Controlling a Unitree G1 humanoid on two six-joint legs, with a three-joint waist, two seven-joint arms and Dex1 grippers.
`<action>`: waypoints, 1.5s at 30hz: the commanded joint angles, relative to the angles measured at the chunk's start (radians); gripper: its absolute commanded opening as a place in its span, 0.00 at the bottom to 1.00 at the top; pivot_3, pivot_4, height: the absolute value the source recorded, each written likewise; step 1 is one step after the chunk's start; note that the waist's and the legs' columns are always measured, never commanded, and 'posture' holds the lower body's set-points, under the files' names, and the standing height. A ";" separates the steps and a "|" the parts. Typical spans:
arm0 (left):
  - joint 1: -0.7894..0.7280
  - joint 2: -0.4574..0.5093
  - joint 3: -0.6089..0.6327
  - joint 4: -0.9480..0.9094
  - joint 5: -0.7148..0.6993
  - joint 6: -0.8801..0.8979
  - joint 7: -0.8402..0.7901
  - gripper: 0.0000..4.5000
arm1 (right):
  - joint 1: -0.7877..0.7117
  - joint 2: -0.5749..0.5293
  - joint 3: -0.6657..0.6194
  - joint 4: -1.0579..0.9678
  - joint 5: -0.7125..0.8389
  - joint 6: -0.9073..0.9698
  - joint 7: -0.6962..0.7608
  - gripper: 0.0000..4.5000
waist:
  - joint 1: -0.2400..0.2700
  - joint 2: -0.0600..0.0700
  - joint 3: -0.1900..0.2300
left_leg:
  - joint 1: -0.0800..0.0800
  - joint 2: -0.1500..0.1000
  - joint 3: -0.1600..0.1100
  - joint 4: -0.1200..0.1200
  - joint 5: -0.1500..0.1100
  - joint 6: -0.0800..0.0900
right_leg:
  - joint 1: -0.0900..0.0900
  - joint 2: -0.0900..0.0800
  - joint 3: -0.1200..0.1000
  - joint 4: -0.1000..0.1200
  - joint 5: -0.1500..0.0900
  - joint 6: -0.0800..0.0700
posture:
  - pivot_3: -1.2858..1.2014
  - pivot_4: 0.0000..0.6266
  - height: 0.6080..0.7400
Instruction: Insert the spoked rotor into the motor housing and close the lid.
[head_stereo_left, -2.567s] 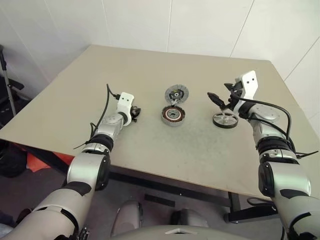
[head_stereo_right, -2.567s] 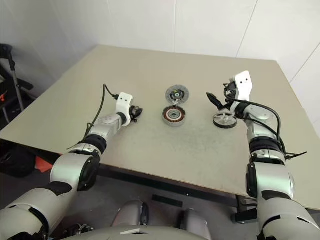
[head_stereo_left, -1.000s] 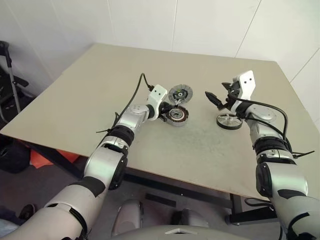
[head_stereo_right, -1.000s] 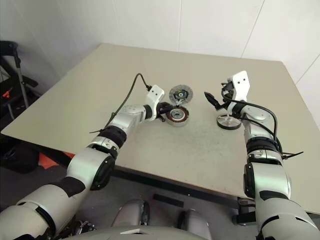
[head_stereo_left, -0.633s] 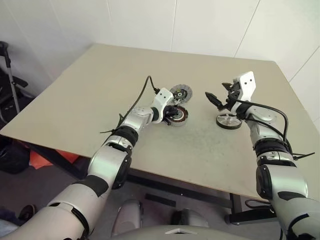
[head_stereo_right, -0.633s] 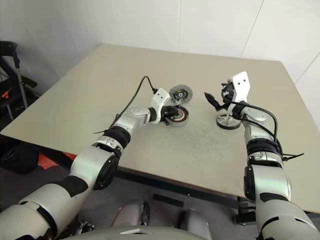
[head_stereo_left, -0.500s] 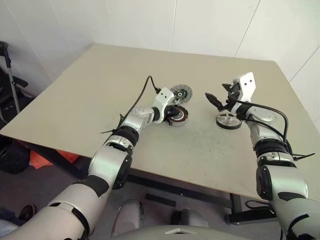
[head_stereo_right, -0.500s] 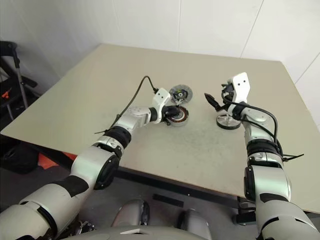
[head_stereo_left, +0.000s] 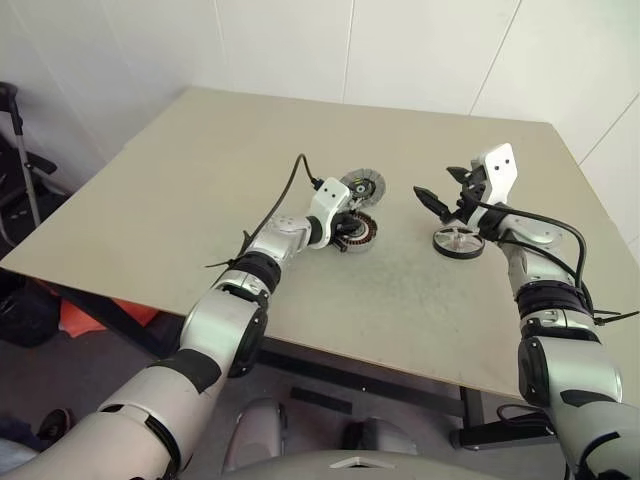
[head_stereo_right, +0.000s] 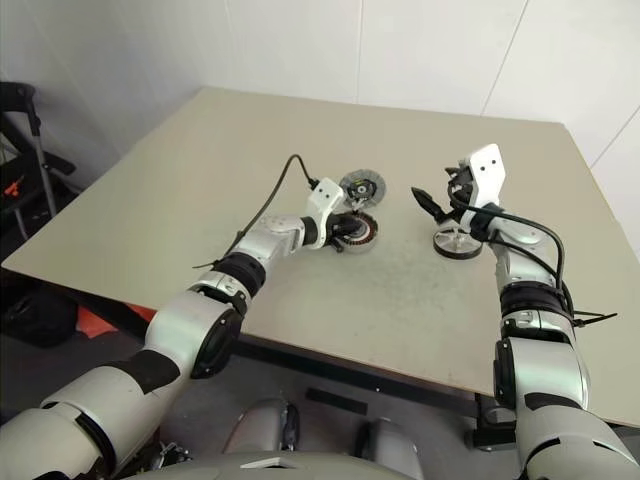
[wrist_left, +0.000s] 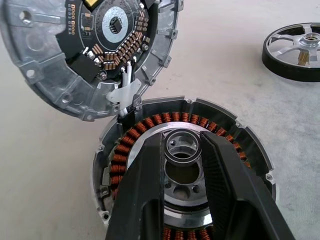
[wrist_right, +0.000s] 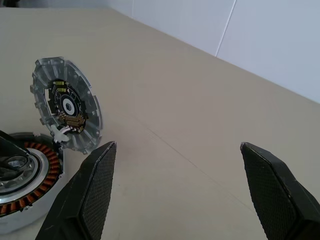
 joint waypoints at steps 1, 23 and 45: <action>-0.037 -0.001 0.004 -0.003 0.004 -0.013 0.008 0.18 | -0.003 -0.007 -0.021 -0.044 0.025 -0.002 -0.005 1.00 | 0.000 0.000 0.000 | 0.000 0.000 0.000 0.000 0.000 0.000 | 0.000 0.000 0.000 0.000 0.000 0.000 | 0.52 0.00 1.00; 0.046 0.101 0.171 -0.256 -0.179 0.035 -0.055 0.64 | 0.115 0.021 0.032 -0.299 0.067 0.103 0.104 1.00 | 0.000 0.000 0.000 | 0.000 0.000 0.000 0.000 0.000 0.001 | 0.000 0.000 0.000 0.000 0.000 0.000 | 0.52 0.00 1.00; 0.503 0.263 0.218 -0.805 -0.264 0.286 0.103 0.65 | 0.126 0.112 0.218 -0.453 -0.033 0.322 0.026 0.20 | -0.010 0.001 0.000 | 0.006 0.001 0.000 -0.002 -0.001 -0.005 | 0.006 0.000 0.000 -0.002 0.000 0.001 | 0.52 0.00 1.00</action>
